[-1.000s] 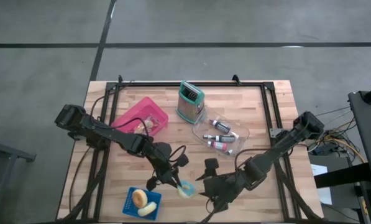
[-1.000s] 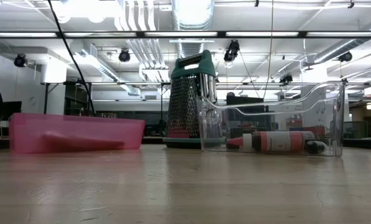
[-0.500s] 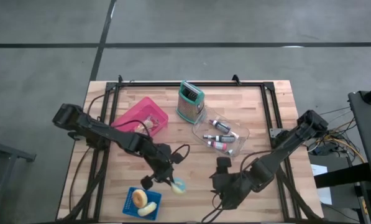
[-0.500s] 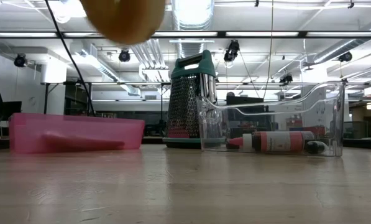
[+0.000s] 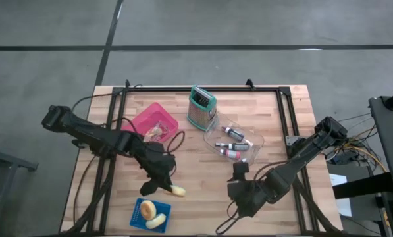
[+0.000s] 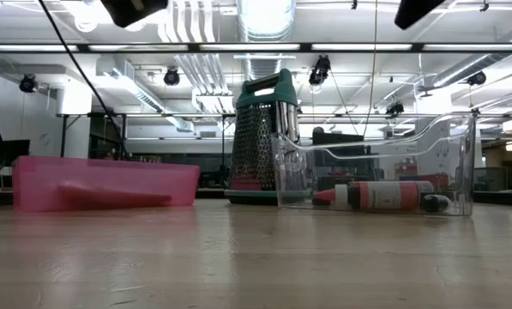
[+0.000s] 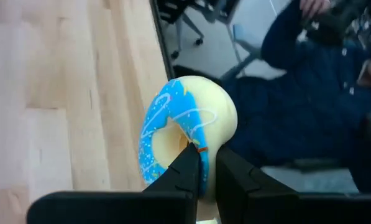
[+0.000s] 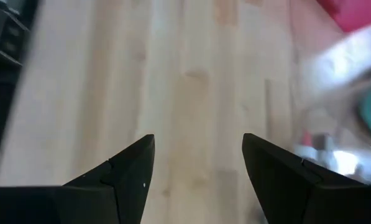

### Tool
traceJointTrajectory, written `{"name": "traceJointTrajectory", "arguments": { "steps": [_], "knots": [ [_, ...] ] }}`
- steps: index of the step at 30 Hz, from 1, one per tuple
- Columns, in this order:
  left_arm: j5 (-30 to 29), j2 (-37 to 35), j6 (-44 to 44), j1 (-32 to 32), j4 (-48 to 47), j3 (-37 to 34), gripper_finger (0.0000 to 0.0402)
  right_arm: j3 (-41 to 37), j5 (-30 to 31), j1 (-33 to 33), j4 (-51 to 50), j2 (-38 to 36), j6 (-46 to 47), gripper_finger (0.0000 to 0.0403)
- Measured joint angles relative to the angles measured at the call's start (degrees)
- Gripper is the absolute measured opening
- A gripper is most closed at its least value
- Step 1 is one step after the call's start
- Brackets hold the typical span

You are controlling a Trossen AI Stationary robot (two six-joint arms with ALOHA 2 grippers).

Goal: Pick & Place Food Item
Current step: Put the blue donut into the blue bin

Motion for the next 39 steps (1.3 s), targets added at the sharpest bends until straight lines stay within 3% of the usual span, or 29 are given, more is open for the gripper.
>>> {"name": "traceJointTrajectory", "arguments": {
  "steps": [6,14,31,39],
  "knots": [
    [-6.2,-2.2,-10.7,-1.2,-2.2,0.0,0.0037,0.0,5.9,0.0,-9.3,0.0,4.8,0.0241],
    [-9.7,-0.1,-25.9,-5.3,-6.2,0.0,0.0037,-0.1,24.2,-0.1,-22.4,0.0,14.5,0.0242],
    [-12.8,4.4,-55.2,-20.6,-6.0,0.0,0.0037,-0.1,25.0,-0.8,-22.8,0.0,4.9,0.0240],
    [-11.3,4.3,-59.3,-24.6,-9.4,0.0,0.0037,-0.1,25.1,-0.9,-22.7,0.0,4.9,0.0244]
  ]
}}
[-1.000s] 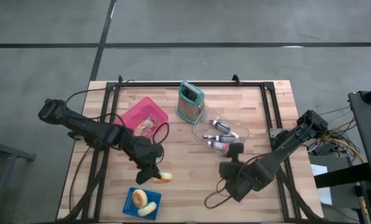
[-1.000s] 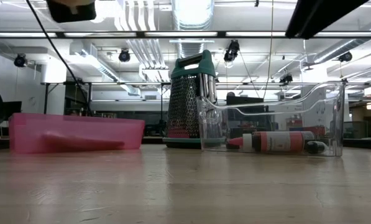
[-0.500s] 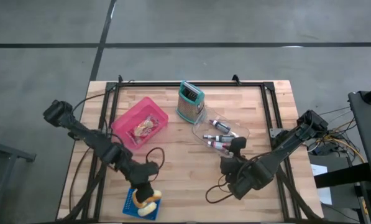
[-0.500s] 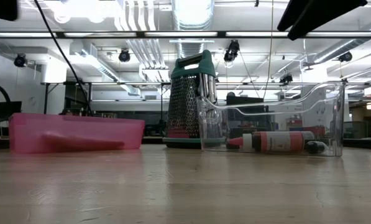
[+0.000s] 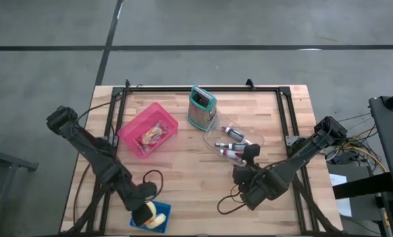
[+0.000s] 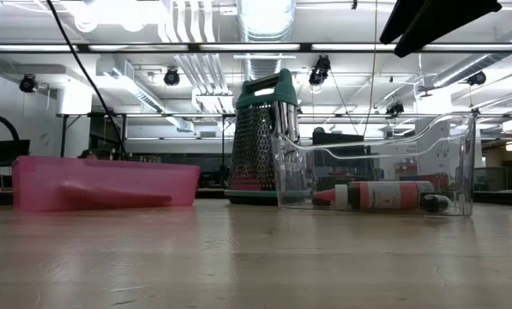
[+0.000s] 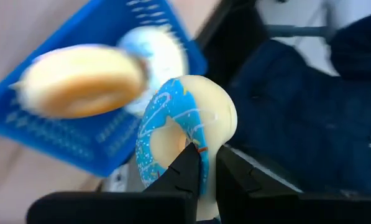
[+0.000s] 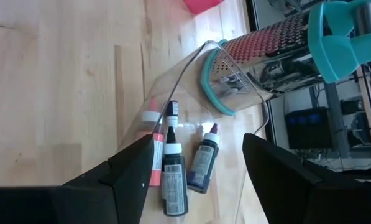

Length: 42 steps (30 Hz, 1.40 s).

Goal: Pick & Place Food Item
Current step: Put the blue donut into the blue bin

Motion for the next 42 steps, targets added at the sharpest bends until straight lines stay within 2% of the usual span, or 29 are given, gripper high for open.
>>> {"name": "traceJointTrajectory", "arguments": {
  "steps": [7,17,20,26,42],
  "knots": [
    [-0.6,0.0,-1.3,-1.2,-8.4,0.0,0.0037,0.0,0.0,0.0,0.1,0.0,0.0,0.0239],
    [-2.0,0.0,2.9,-1.4,-6.8,-0.8,0.0033,0.0,-0.2,0.0,0.1,0.0,0.0,0.0244],
    [-2.0,0.1,2.4,-1.4,-3.9,-2.9,0.0033,0.0,-0.3,0.0,0.2,0.0,0.0,0.0244],
    [0.9,0.1,2.0,-1.7,8.3,-7.5,0.0033,0.0,-0.3,0.0,0.2,0.0,0.0,0.0238],
    [4.6,0.1,1.6,-1.8,8.9,-11.2,0.0033,0.0,-0.5,0.0,0.5,0.0,0.0,0.0240]
  ]
}}
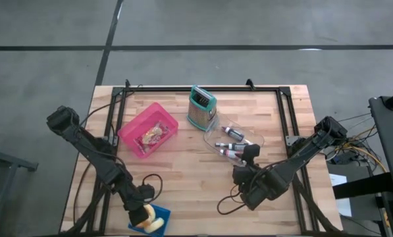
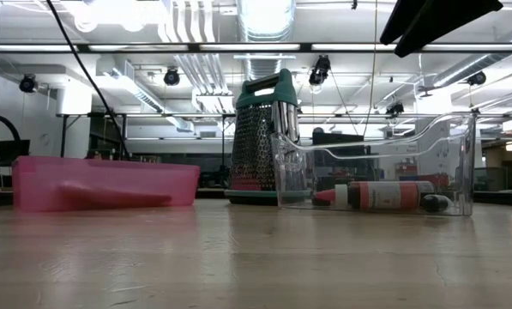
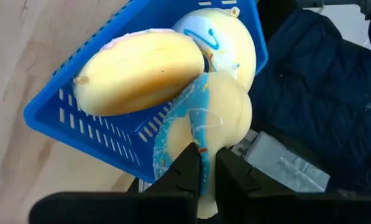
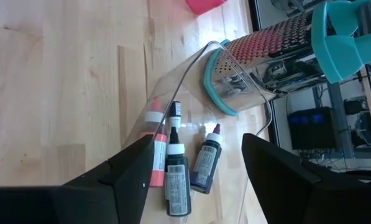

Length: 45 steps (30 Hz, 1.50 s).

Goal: Pick & Place Food Item
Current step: Put the blue donut into the blue bin

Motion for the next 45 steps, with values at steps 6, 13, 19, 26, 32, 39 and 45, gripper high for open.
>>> {"name": "traceJointTrajectory", "arguments": {
  "steps": [6,13,19,26,32,39,45],
  "knots": [
    [0.0,0.0,2.5,0.0,0.0,0.0,0.0033,0.0,0.0,0.0,0.1,0.0,0.0,0.0239],
    [0.0,0.0,2.6,0.0,0.0,0.0,0.0033,0.0,0.0,0.0,1.2,0.0,0.0,0.0245],
    [-1.0,0.0,3.5,0.2,-0.1,0.0,0.0033,0.0,0.0,0.0,1.3,0.0,0.0,0.0240],
    [-3.5,0.0,4.8,2.2,-0.5,0.0,0.0033,0.0,0.0,0.0,1.5,0.0,0.0,0.0240],
    [-3.5,0.0,8.5,5.0,-0.5,0.0,0.0033,0.0,0.0,0.0,1.7,0.0,0.0,0.0245],
    [-3.7,0.0,15.5,10.7,-0.5,0.0,0.0033,0.0,0.0,0.0,2.7,0.0,0.0,0.0238],
    [-3.7,0.0,17.0,13.7,-0.5,0.0,0.0033,0.0,0.0,0.0,2.8,0.0,0.0,0.0242]
  ]
}}
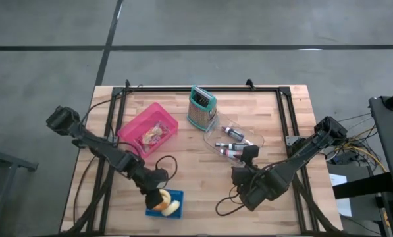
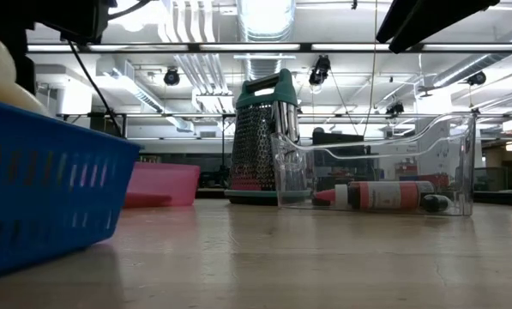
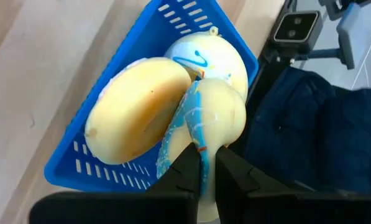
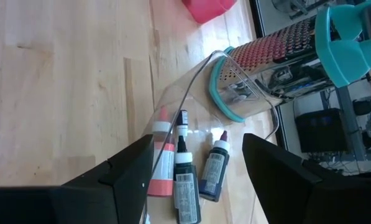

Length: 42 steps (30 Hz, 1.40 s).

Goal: Pick & Place Food Item
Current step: Put the blue donut into the blue bin

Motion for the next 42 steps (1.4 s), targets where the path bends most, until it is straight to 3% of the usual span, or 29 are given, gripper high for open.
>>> {"name": "traceJointTrajectory", "arguments": {
  "steps": [31,36,42],
  "knots": [
    [0.2,0.0,-0.7,0.3,-0.2,0.0,0.0034,0.0,0.0,0.0,1.5,0.0,0.0,0.0238],
    [0.2,0.0,-2.6,0.3,-0.4,0.0,0.0065,0.0,0.0,0.0,1.7,0.0,0.0,0.0244],
    [0.2,0.0,-2.6,0.3,-0.6,0.0,0.0136,0.0,0.0,0.0,1.9,0.0,0.0,0.0241]
  ]
}}
